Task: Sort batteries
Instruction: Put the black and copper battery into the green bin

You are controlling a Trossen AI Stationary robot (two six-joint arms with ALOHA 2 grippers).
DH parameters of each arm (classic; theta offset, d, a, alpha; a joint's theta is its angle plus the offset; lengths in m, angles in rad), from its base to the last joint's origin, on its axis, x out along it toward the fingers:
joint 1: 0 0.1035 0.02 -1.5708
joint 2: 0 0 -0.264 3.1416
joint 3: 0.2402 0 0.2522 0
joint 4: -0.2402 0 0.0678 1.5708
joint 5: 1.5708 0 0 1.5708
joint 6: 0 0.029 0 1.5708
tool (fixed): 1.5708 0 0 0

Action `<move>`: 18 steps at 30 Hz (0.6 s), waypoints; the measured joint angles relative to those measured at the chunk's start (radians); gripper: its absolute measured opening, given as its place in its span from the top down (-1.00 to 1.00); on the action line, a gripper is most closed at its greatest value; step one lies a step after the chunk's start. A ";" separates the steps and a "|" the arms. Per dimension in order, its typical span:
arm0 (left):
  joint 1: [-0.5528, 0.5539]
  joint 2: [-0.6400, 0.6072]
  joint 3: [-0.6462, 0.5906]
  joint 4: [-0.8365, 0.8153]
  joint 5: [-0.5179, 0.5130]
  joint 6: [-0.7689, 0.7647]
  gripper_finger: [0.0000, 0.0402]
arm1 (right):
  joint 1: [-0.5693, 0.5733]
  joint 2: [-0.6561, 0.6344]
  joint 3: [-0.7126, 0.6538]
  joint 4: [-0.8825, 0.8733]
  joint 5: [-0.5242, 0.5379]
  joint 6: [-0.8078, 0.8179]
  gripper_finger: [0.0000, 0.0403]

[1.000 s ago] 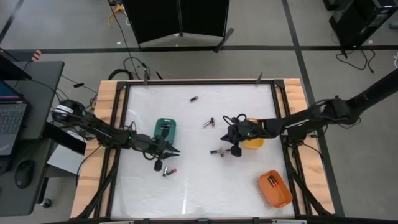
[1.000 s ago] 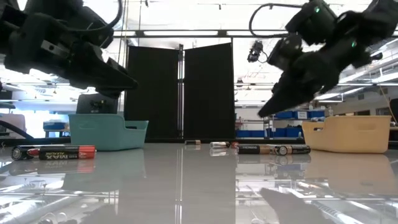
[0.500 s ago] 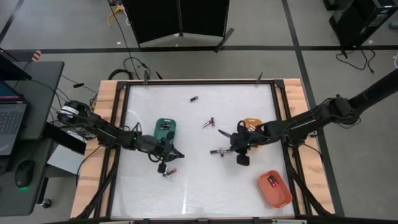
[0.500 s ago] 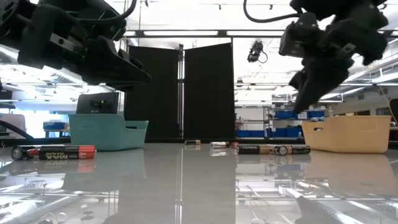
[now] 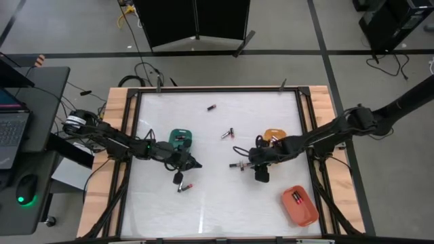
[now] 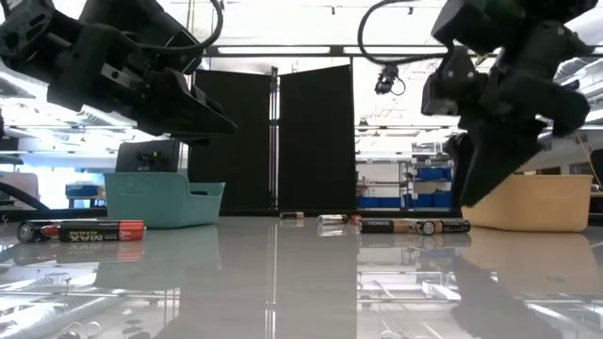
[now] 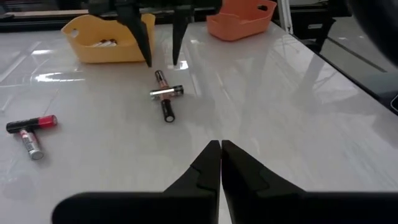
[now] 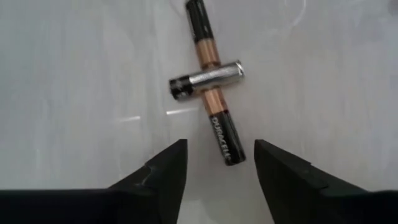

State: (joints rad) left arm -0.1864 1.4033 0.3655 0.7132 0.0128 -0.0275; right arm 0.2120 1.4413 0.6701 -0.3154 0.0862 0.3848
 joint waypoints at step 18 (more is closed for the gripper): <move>0.003 0.000 -0.001 0.003 0.000 -0.001 0.90 | -0.045 0.127 0.005 0.050 -0.031 -0.106 0.14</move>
State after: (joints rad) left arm -0.1829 1.4033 0.3645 0.7160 0.0130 -0.0280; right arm 0.1665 1.5678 0.6753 -0.2656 0.0550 0.2789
